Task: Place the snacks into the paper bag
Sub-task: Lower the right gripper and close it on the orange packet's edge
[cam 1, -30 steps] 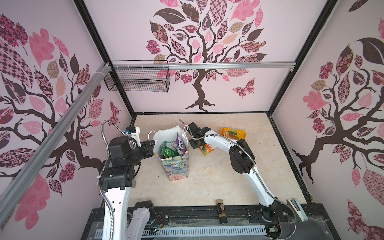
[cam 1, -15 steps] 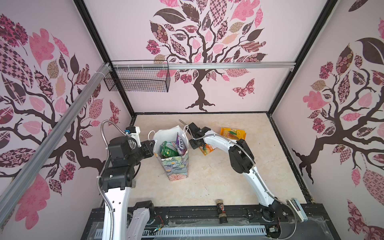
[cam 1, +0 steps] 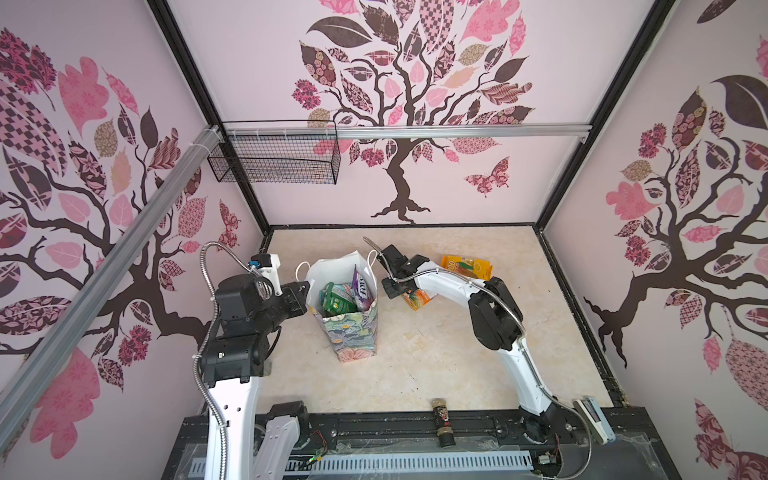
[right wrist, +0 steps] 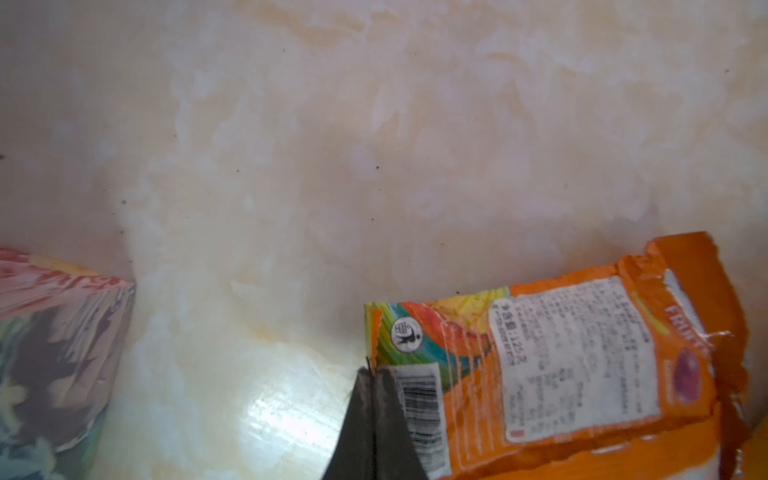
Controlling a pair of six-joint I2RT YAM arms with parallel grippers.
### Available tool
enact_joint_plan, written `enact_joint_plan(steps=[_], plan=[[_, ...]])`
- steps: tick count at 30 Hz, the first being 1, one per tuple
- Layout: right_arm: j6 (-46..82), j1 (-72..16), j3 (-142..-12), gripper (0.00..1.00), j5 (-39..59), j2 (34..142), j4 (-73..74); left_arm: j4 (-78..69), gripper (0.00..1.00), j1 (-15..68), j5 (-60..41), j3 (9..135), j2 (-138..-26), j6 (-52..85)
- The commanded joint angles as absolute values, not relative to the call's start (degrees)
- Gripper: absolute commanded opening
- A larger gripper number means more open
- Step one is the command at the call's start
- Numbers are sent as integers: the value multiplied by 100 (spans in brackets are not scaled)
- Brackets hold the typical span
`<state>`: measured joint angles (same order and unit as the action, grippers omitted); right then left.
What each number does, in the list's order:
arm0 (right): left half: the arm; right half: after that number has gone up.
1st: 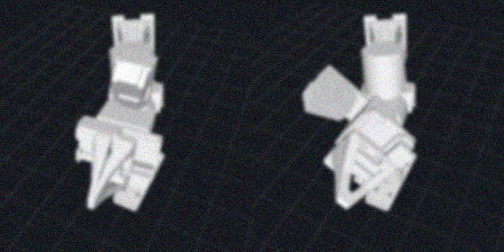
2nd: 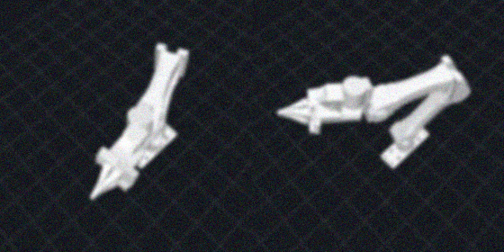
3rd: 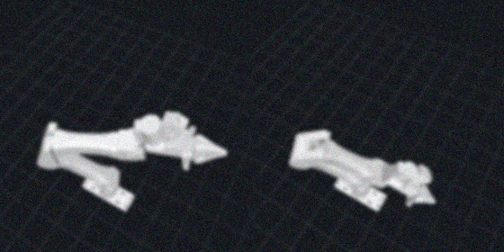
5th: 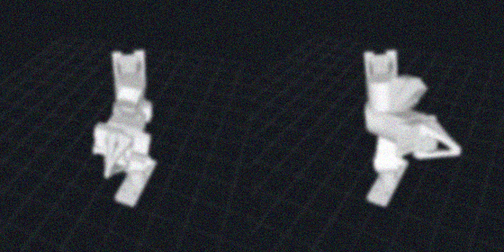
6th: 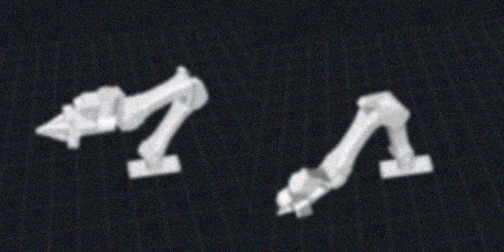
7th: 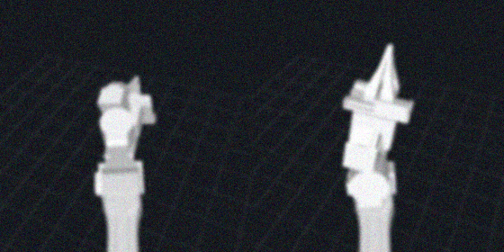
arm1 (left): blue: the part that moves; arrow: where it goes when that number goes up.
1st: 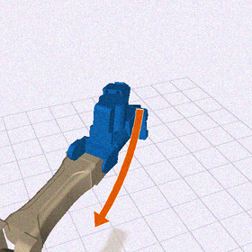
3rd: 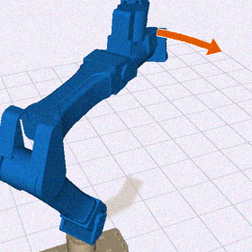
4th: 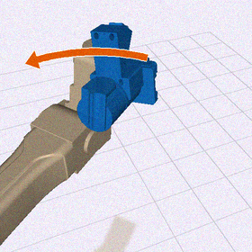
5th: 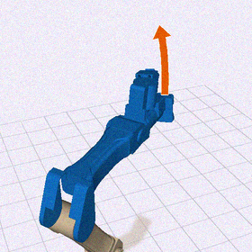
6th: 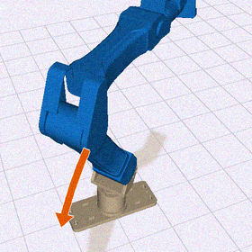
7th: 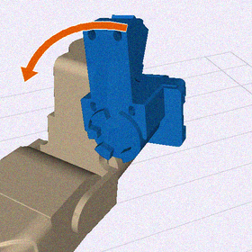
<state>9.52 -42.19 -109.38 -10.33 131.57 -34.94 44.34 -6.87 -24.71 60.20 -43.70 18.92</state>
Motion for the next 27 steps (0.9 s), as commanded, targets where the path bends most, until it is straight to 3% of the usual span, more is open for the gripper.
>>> enact_joint_plan(steps=[1,14,21,27], plan=[[1045,-4206,-10835,0,-1101,12557,-3279,4346,7,-711,-2502,5990,-4312,1837],[1271,-4093,-9855,0,-464,11637,-2348,4359,7,-715,-2543,5990,-4378,1819],[1631,-3945,-8803,0,504,10655,-1133,4394,7,-710,-2627,6014,-4352,1830],[1786,-3896,-8441,0,510,10170,-810,4394,8,-709,-2600,6013,-4324,1819]])
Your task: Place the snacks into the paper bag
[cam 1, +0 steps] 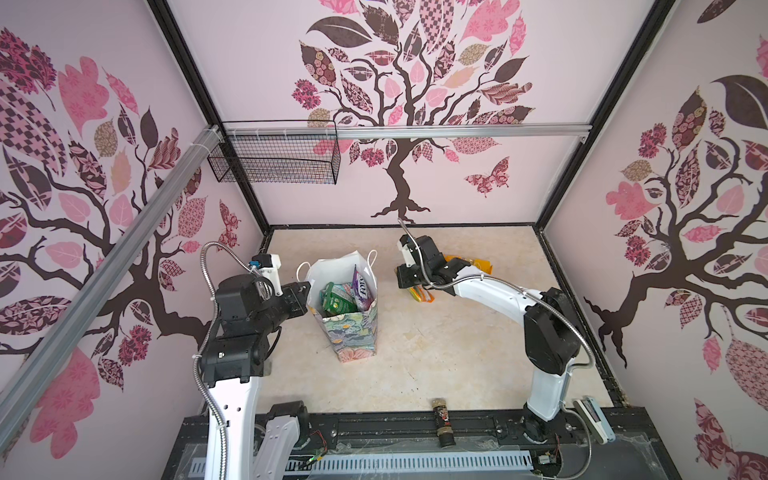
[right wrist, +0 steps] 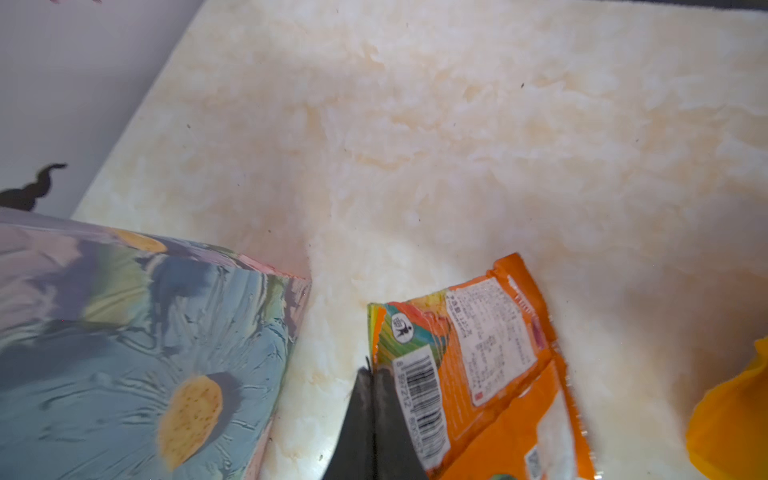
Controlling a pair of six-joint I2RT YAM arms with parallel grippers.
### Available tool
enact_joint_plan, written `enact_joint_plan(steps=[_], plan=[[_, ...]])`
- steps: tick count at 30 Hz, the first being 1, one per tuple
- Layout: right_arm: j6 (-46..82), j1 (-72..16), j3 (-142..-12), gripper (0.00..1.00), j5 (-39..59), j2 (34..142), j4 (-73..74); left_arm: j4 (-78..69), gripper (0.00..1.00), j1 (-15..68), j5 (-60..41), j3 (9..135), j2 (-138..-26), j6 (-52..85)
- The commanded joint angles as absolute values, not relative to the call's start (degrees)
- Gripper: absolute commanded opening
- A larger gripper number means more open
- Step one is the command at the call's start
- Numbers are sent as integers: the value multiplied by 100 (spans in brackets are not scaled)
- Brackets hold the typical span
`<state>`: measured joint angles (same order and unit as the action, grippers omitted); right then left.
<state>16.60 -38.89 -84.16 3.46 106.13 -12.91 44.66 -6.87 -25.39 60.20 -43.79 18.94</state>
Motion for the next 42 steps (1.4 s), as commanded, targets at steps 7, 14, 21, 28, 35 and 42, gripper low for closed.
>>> enact_joint_plan(steps=[7,14,21,28,35,42], plan=[[1924,-3897,-8167,0,659,9791,-481,4339,8,-709,-2579,5973,-4361,1852],[2023,-3897,-8045,0,814,9551,-308,4316,8,-710,-2679,5968,-4416,1890],[2230,-3894,-7924,0,1018,9232,-142,4324,8,-708,-2645,5959,-4385,1881],[2399,-3959,-7500,0,1057,8443,250,4325,8,-711,-2636,5954,-4367,1867],[2239,-4104,-7497,0,870,8128,129,4230,8,-711,-2663,5894,-4391,1930],[2176,-4246,-7580,0,571,7859,-18,4242,8,-707,-2633,5912,-4306,1925]])
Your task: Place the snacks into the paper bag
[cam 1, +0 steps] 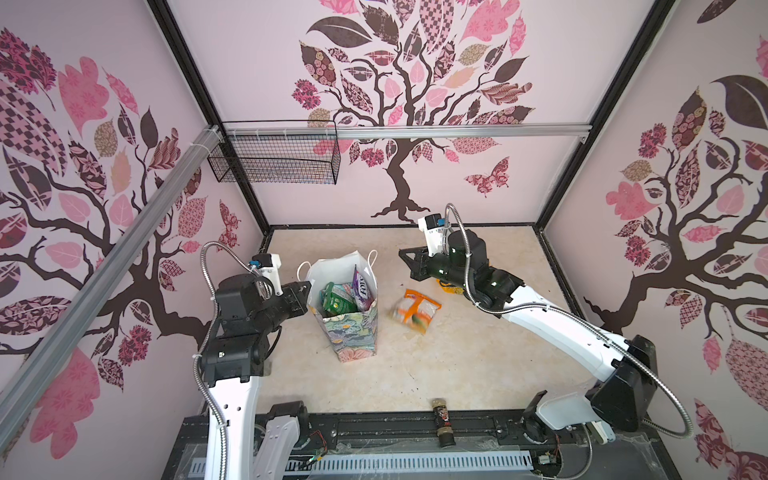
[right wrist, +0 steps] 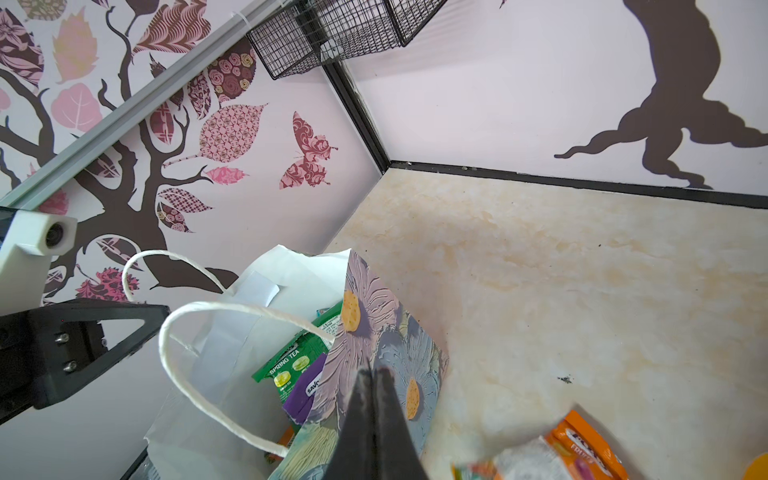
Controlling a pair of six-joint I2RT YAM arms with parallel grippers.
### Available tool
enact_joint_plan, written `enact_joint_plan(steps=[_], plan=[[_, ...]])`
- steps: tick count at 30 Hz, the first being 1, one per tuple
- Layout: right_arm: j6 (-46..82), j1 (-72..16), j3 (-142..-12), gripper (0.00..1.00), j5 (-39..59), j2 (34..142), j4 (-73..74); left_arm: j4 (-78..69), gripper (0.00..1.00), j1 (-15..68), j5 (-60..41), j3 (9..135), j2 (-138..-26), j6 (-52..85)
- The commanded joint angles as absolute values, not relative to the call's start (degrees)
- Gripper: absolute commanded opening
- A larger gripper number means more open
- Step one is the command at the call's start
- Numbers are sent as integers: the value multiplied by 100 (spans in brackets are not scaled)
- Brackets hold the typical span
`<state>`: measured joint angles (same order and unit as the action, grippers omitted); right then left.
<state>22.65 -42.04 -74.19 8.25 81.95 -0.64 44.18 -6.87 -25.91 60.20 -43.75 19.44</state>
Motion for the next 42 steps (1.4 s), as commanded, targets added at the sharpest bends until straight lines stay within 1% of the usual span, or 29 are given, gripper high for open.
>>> enact_joint_plan(steps=[1,4,6,8,9,10,11,13,15,16,20,23,25,27,33,42], plan=[[2122,-4246,-7604,0,430,7835,-90,4245,8,-711,-2641,5903,-4311,1936],[1555,-4248,-7843,0,227,7911,-657,4310,8,-712,-2651,5939,-4340,1893],[1087,-4252,-8239,0,-29,8051,-1550,4367,8,-705,-2644,5961,-4332,1857],[872,-4252,-8160,3,-509,8031,-2284,4331,8,-705,-2628,5930,-4294,1859],[823,-4252,-7823,9,-661,7912,-2431,4273,9,-711,-2628,5888,-4274,1894],[833,-4248,-7350,23,-746,7734,-2437,4225,10,-705,-2617,5863,-4252,1907],[882,-4258,-6880,35,-785,7568,-2354,4215,10,-707,-2621,5854,-4269,1900],[933,-4273,-5771,39,-511,7198,-2005,4294,10,-712,-2620,5927,-4324,1825],[1008,-4386,-4992,41,-308,6986,-1701,4338,10,-711,-2589,5959,-4357,1806],[1011,-4553,-4692,44,-360,6917,-1578,4300,10,-712,-2592,5929,-4353,1819],[1070,-5280,-4159,60,-1051,6926,-1367,4210,10,-706,-2620,5896,-4349,1872],[1136,-5497,-4026,65,-1287,7192,-1327,4219,10,-710,-2621,5913,-4352,1869],[1095,-5519,-4049,71,-1470,7472,-1383,4236,10,-710,-2619,5923,-4359,1855],[1053,-5547,-4140,72,-1731,7699,-1447,4236,10,-711,-2619,5919,-4355,1847],[885,-5574,-4454,72,-1940,8297,-1429,4245,10,-711,-2608,5906,-4352,1837],[732,-5696,-4770,72,-1758,9026,-1193,4247,11,-707,-2595,5888,-4359,1802]])
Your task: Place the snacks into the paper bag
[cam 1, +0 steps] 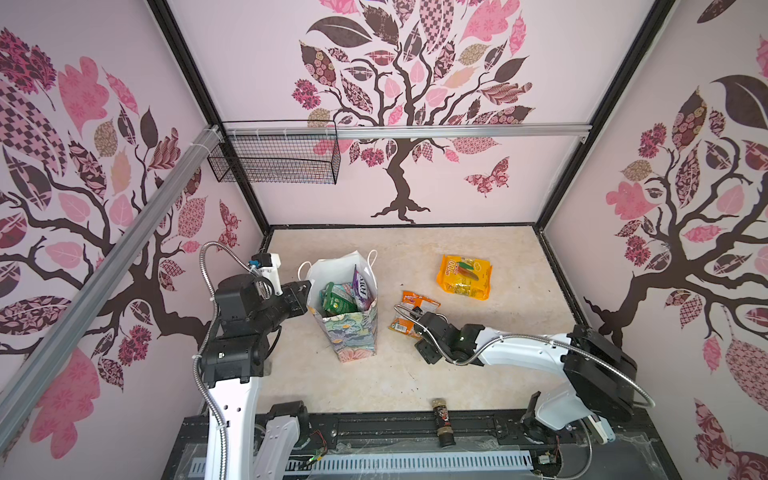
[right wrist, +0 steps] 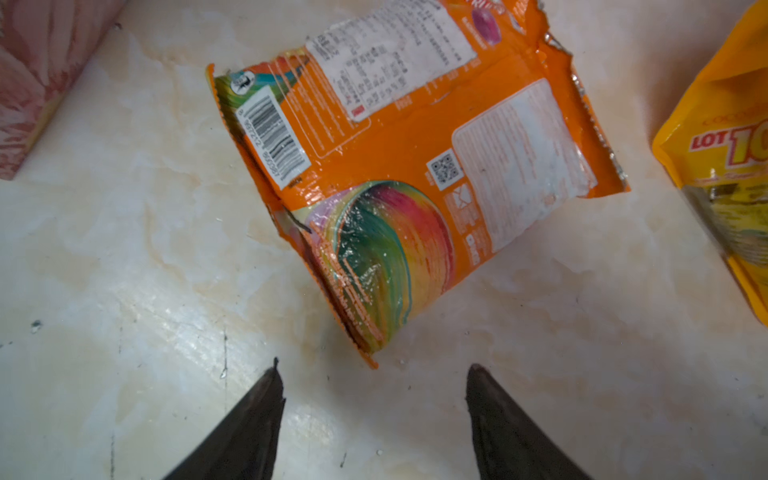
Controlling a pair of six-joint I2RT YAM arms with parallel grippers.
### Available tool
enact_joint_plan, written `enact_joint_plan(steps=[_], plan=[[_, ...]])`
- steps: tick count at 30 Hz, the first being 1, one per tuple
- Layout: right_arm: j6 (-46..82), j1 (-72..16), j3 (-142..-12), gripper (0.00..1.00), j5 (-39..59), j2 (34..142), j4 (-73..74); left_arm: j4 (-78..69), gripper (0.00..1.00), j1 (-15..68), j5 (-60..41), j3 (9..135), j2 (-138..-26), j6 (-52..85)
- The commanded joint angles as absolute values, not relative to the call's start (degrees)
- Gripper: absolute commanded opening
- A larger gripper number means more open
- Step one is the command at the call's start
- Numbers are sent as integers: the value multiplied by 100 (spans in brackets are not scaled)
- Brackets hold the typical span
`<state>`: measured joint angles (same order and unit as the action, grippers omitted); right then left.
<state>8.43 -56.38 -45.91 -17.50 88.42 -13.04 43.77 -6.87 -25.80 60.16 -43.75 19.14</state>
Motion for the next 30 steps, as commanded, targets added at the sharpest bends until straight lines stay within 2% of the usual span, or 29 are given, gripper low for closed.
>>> enact_joint_plan(steps=[1,7,15,20,25,30], plan=[[728,-5704,-4789,72,-1770,9075,-1179,4254,11,-712,-2601,5883,-4358,1795],[681,-5698,-4807,70,-2022,9388,-1038,4256,11,-708,-2589,5872,-4376,1775],[719,-5703,-4832,56,-2194,9679,-868,4269,11,-710,-2580,5872,-4377,1759],[739,-5703,-4927,33,-2214,9799,-868,4314,11,-708,-2540,5922,-4354,1732],[763,-5702,-5018,2,-2211,9759,-983,4315,11,-711,-2549,5923,-4355,1753],[795,-5701,-5018,0,-2137,9513,-1004,4315,11,-712,-2575,5933,-4337,1775]])
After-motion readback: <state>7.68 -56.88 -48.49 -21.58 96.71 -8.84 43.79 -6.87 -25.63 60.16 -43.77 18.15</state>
